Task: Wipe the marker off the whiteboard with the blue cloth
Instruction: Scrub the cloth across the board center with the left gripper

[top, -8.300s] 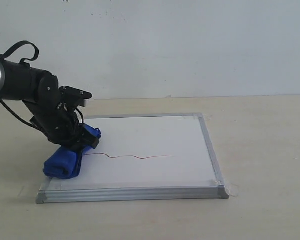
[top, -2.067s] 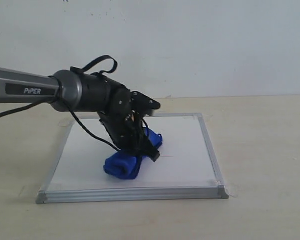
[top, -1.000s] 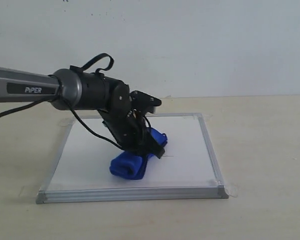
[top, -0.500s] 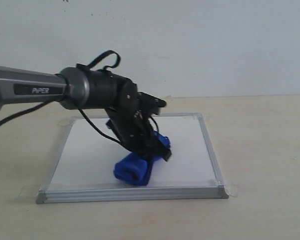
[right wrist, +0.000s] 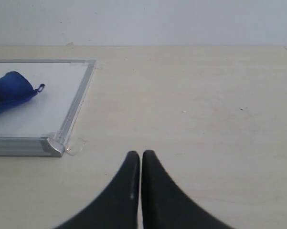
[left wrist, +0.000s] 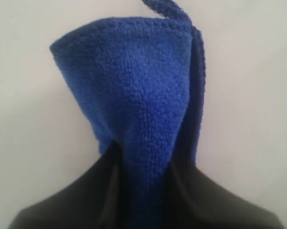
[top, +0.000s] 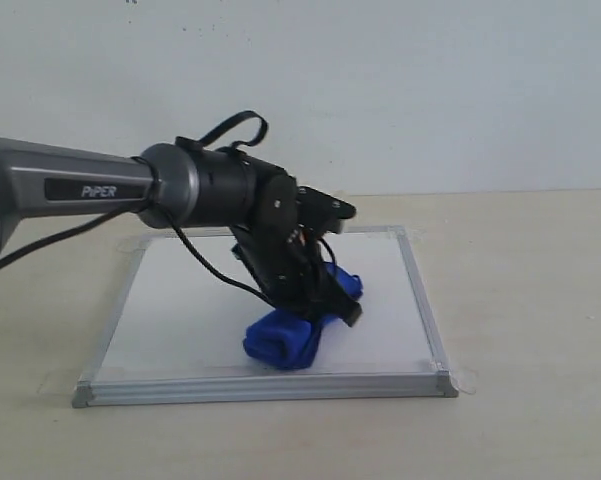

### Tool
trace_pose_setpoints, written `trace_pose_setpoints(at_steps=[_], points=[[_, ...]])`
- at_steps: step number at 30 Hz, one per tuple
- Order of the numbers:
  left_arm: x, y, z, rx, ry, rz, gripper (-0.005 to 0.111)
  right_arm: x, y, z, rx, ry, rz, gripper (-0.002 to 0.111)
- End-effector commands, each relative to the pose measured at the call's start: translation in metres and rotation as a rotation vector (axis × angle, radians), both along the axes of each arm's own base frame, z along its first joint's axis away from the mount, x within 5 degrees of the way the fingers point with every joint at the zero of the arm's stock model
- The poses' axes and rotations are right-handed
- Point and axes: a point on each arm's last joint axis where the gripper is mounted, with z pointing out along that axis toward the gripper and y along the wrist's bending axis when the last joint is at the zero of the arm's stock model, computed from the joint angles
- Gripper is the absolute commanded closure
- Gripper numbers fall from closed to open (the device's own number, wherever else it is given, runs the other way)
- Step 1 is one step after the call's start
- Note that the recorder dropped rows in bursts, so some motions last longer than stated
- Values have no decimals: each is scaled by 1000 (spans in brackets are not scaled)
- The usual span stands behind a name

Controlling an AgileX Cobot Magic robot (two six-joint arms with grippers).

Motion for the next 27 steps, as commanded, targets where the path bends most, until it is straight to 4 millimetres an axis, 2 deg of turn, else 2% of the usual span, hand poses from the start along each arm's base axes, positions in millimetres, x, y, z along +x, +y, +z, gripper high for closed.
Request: trace_pose_setpoints(at_steps=[1, 4, 6, 8, 9, 12, 15, 17, 21, 23, 26, 27], points=[[25, 58, -8, 26, 19, 130, 103, 0, -1, 1, -6, -9, -6, 107], [29, 75, -8, 20, 42, 194, 103, 0, -1, 1, -6, -9, -6, 107], [28, 73, -8, 12, 56, 190, 103, 0, -1, 1, -6, -9, -6, 107], [22, 57, -8, 3, 63, 132, 103, 0, -1, 1, -6, -9, -6, 107], [12, 33, -8, 12, 59, 33, 103, 0, -1, 1, -6, -9, -6, 107], [-2, -4, -6, 9, 22, -71, 103, 0, 0, 1, -5, -9, -6, 107], [-9, -31, -3, -44, -56, -99, 103, 0, 0, 1, -3, -9, -5, 107], [-11, -40, -2, -71, -76, -95, 103, 0, 0, 1, -3, -9, -5, 107], [-11, -28, -25, 27, -1, -106, 103, 0, 0, 1, -3, -9, -5, 107], [1, -10, -29, 51, -19, -41, 103, 0, 0, 1, -3, -9, -5, 107], [24, 37, -25, 87, -7, 103, 103, 0, 0, 1, -3, -9, -5, 107], [27, 45, -24, 91, 6, 123, 103, 0, 0, 1, -3, -9, -5, 107]])
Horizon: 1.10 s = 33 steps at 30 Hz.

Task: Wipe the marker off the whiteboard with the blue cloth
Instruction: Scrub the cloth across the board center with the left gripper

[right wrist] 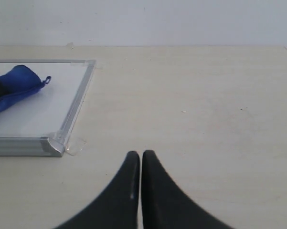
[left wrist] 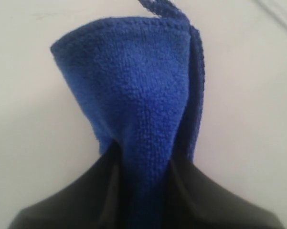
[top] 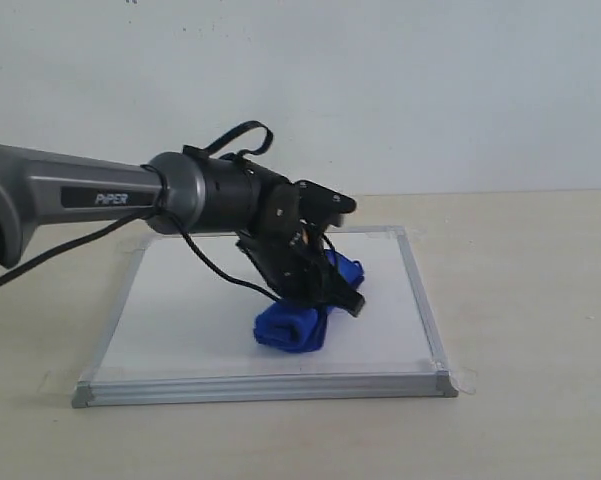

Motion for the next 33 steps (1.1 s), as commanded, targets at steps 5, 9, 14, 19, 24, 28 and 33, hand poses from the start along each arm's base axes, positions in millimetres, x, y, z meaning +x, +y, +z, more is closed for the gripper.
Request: trace_pose_setpoints(at_steps=[5, 9, 14, 19, 24, 28, 33], points=[[13, 56, -16, 82, 147, 123, 103, 0, 0, 1, -3, -9, -5, 107], [1, 20, -15, -4, 156, 27, 103, 0, 0, 1, -3, -9, -5, 107], [-33, -43, -14, -33, 149, -171, 103, 0, 0, 1, -3, -9, -5, 107], [-40, -65, -7, -42, 96, -234, 103, 0, 0, 1, -3, -9, -5, 107], [-12, -27, -7, -14, 72, -117, 103, 0, 0, 1, -3, -9, -5, 107], [10, 19, -23, 8, 120, 33, 103, 0, 0, 1, -3, -9, -5, 107], [12, 42, -40, 21, 224, 114, 103, 0, 0, 1, -3, -9, -5, 107]])
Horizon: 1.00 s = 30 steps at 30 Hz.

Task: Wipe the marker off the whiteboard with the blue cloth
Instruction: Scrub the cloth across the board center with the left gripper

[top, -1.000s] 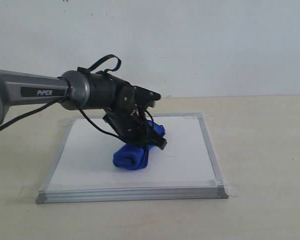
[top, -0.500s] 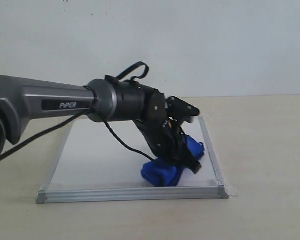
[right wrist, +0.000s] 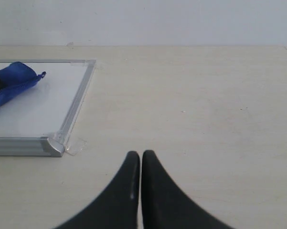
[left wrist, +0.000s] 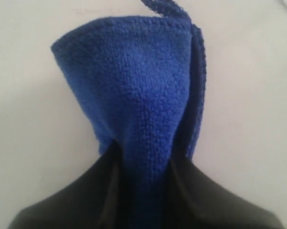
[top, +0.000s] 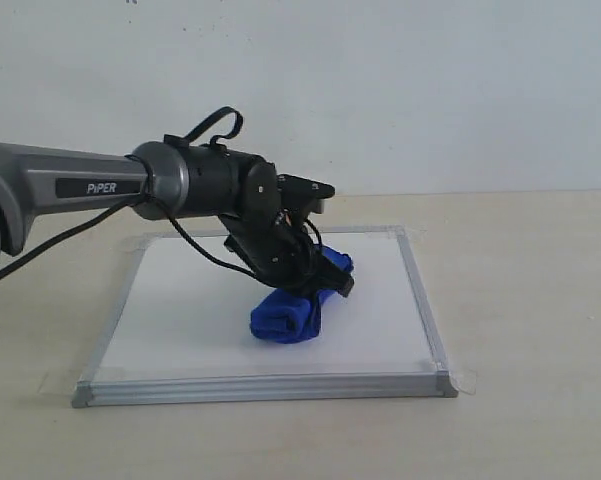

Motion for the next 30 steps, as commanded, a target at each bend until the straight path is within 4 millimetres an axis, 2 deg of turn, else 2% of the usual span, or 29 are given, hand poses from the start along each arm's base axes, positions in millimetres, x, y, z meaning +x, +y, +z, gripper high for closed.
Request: trace_pose_setpoints(at_steps=[1, 3, 6, 10, 15, 17, 20, 24, 27, 28, 30], points=[[-7, 19, -35, 81, 164, 33, 103, 0, 0, 1, -3, -9, -5, 107], [-14, 3, -33, 57, 160, -21, 103, 0, 0, 1, -3, -9, -5, 107], [-29, -34, -28, 18, 148, -124, 103, 0, 0, 1, -3, -9, -5, 107], [-51, -75, -19, 61, 119, -308, 103, 0, 0, 1, -3, -9, -5, 107], [-50, -86, -3, 91, 88, -333, 103, 0, 0, 1, -3, -9, -5, 107], [-41, -76, -1, 112, 69, -293, 103, 0, 0, 1, -3, -9, -5, 107], [-21, -47, 1, 166, 48, -164, 103, 0, 0, 1, -3, -9, -5, 107], [2, 9, -1, 178, 109, -5, 103, 0, 0, 1, -3, -9, -5, 107], [11, 45, -3, 189, 172, 96, 103, 0, 0, 1, -3, -9, -5, 107], [12, 53, -3, 192, 191, 121, 103, 0, 0, 1, -3, -9, -5, 107], [11, 56, -3, 185, 226, 130, 103, 0, 0, 1, -3, -9, -5, 107]])
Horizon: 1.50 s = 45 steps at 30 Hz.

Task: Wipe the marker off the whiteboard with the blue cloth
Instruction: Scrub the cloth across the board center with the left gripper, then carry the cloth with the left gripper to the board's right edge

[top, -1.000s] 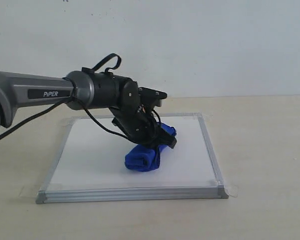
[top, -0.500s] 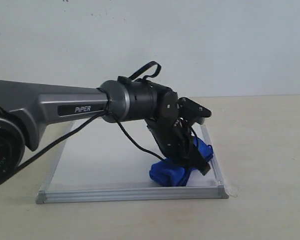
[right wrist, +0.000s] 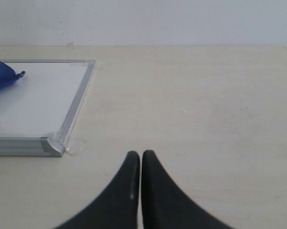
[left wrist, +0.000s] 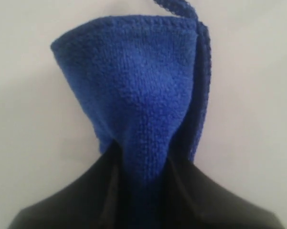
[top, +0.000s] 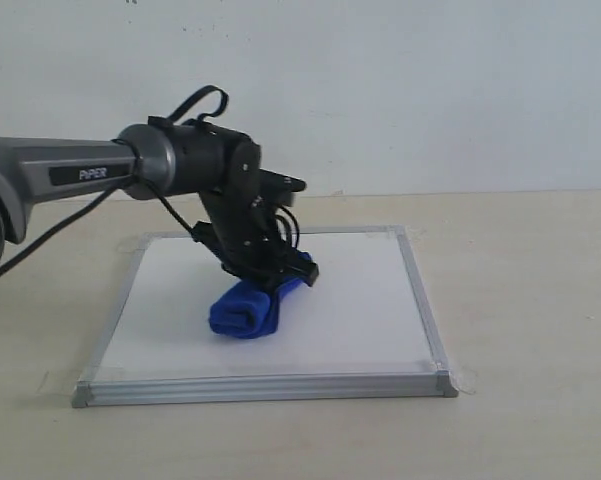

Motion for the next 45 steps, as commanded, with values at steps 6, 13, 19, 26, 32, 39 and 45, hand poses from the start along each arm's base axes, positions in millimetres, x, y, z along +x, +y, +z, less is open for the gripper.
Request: trace_pose_setpoints(at_steps=[6, 13, 19, 26, 32, 39, 45], points=[[-23, -34, -14, 4, 99, -111, 103, 0, 0, 1, -3, -9, -5, 107], [-58, -107, -17, -8, 29, -305, 103, 0, 0, 1, -3, -9, -5, 107], [-24, -41, -19, 17, 74, -119, 103, 0, 0, 1, -3, -9, -5, 107], [-11, -17, -17, -173, 132, -18, 103, 0, 0, 1, -3, -9, -5, 107], [-21, -84, 5, -525, 49, -117, 103, 0, 0, 1, -3, -9, -5, 107], [-17, -96, 19, -701, 27, -65, 103, 0, 0, 1, -3, -9, -5, 107], [-15, -105, 29, -860, 12, -15, 103, 0, 0, 1, -3, -9, -5, 107]])
